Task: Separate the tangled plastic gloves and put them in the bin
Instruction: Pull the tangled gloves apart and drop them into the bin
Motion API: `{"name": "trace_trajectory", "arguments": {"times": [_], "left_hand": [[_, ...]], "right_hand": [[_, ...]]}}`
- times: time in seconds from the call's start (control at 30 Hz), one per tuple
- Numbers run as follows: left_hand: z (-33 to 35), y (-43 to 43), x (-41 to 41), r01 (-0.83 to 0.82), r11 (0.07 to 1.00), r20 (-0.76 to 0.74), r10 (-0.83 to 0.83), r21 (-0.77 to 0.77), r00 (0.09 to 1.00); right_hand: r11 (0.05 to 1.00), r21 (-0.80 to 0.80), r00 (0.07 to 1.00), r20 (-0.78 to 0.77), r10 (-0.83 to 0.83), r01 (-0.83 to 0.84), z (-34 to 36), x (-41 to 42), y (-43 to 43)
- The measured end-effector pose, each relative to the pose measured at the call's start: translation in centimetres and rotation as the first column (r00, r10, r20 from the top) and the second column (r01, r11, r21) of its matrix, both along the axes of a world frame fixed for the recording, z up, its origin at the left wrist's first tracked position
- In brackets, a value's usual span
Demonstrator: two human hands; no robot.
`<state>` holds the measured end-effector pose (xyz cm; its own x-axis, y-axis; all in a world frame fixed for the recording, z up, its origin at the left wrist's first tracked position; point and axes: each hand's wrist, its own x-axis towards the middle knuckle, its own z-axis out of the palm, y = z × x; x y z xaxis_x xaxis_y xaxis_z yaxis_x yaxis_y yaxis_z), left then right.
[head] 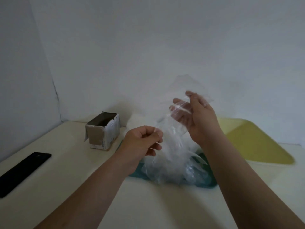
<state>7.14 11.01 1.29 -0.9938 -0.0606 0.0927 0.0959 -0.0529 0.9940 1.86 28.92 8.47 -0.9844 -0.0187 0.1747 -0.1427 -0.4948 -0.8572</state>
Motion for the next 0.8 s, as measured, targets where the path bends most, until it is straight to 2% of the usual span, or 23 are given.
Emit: {"name": "trace_trajectory", "arguments": {"times": [0.07, 0.13, 0.17, 0.23, 0.3, 0.37, 0.47, 0.57, 0.7, 0.8], "left_hand": [[-0.9, -0.8, 0.3, -0.046, 0.994, 0.037, 0.05, -0.099, 0.998], [-2.3, -1.5, 0.7, -0.082, 0.948, 0.07, 0.109, -0.308, 0.992], [-3.0, -2.0, 0.8, -0.088, 0.888, 0.058, 0.128, -0.452, 0.99], [-4.1, -2.8, 0.9, -0.09, 0.71, 0.011, 0.136, -0.699, 0.991], [-4.7, -3.1, 0.7, -0.093, 0.571, -0.008, 0.15, -0.816, 0.989], [-5.1, -2.6, 0.6, -0.053, 0.526, 0.026, 0.142, -0.849, 0.99], [-7.2, -2.2, 0.0, 0.025, 0.57, 0.079, 0.07, -0.821, 0.994], [-8.4, -2.6, -0.6, 0.017, 0.699, 0.102, 0.081, -0.715, 0.992], [-4.8, -3.6, 0.0, -0.117, 0.829, 0.051, 0.172, -0.547, 0.984], [-0.8, -4.9, 0.8, -0.156, 0.922, 0.039, 0.182, -0.355, 0.983]], "right_hand": [[0.999, 0.007, 0.999, 0.015, -0.032, 0.032, 0.2, 0.3, 0.4], [0.998, 0.019, 0.997, 0.031, -0.065, 0.064, 0.0, 0.6, 0.5], [0.997, 0.022, 0.996, 0.034, -0.08, 0.079, -0.2, 0.9, 0.6], [0.995, 0.026, 0.995, 0.027, -0.098, 0.097, -0.4, 1.3, 0.8], [0.995, 0.068, 0.997, 0.011, -0.075, 0.074, -0.3, 1.7, 1.1], [0.984, 0.178, 1.0, 0.01, 0.007, -0.008, -0.5, 2.2, 1.4], [0.925, 0.344, 0.987, 0.063, 0.149, -0.161, -1.7, 3.1, 1.4], [0.89, 0.418, 0.983, 0.1, 0.156, -0.184, -3.8, 3.6, 1.8], [0.88, 0.461, 0.994, 0.051, 0.1, -0.112, -4.8, 3.4, 2.9], [0.837, 0.52, 0.98, -0.004, 0.2, -0.169, -4.2, 3.4, 3.3]]}}
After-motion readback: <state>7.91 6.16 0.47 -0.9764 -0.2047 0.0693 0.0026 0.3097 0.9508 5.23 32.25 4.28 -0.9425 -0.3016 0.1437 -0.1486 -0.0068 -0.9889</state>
